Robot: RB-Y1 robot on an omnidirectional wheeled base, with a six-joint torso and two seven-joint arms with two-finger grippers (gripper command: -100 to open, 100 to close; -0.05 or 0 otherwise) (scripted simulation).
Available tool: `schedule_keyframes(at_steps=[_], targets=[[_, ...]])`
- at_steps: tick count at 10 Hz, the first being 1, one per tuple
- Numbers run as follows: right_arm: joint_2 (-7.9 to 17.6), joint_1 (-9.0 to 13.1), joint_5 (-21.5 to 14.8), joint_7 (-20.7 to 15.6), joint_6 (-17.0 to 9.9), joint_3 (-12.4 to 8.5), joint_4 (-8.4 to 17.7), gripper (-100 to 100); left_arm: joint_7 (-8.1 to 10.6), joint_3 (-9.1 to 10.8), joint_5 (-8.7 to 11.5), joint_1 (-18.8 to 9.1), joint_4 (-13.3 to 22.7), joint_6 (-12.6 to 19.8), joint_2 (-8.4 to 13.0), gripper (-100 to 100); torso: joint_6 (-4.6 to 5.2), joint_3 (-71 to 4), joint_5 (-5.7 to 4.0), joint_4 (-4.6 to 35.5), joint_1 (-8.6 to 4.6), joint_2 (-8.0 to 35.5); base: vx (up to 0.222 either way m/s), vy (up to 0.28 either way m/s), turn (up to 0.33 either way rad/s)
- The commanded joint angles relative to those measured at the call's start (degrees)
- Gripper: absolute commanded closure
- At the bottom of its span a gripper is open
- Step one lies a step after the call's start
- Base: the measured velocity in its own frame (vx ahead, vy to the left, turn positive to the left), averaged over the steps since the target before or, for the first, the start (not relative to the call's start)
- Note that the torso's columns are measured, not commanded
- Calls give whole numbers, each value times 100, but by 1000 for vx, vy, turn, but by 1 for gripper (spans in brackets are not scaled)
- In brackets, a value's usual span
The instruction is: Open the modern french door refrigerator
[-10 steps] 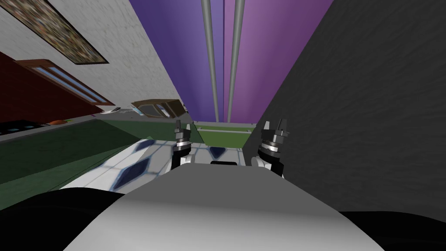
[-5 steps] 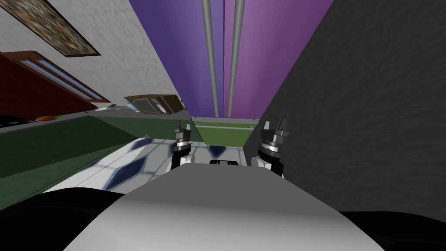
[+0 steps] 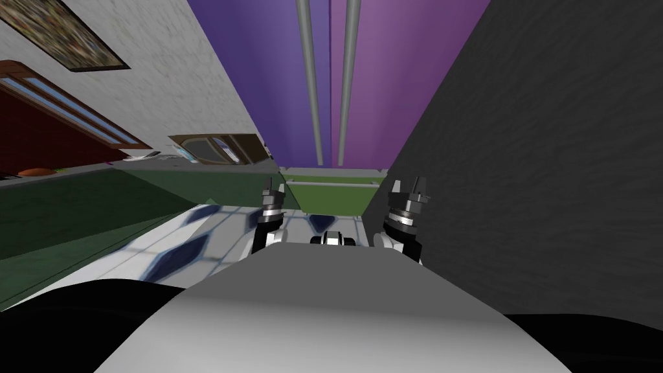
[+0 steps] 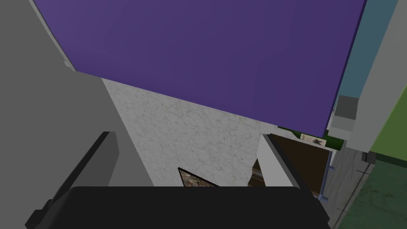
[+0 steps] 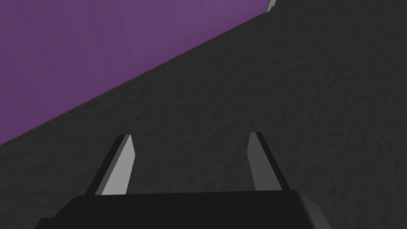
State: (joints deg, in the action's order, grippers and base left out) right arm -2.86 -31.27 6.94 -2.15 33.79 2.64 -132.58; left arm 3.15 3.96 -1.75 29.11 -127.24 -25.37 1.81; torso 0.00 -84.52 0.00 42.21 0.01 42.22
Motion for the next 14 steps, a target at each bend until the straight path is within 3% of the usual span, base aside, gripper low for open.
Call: schedule_keyframes(at_steps=[1, 6, 7, 14], targets=[[0, 0, 0, 0, 0, 0, 0, 0, -54, -25, -161, -108, -38, 335, 356, -100, 0, -5, 0, 5, -1, 4, 5, 2, -102], [0, 0, 0, 0, 0, 0, 0, 0, -198, -86, -617, -418, -152, 1216, 675, -100, 0, -5, 0, 7, -2, 6, 8, 2, -116], [0, 0, 0, 0, 0, 0, 0, 0, -198, -86, -617, -418, -152, 1246, 675, -100, -1, -5, 0, 7, 0, 6, 7, 3, -39], [0, -1, 0, 0, 0, 0, 0, 0, -376, -162, -1184, -800, -307, 2332, 772, -100, -3, -5, 0, 7, 0, 6, 6, 2, -97]])
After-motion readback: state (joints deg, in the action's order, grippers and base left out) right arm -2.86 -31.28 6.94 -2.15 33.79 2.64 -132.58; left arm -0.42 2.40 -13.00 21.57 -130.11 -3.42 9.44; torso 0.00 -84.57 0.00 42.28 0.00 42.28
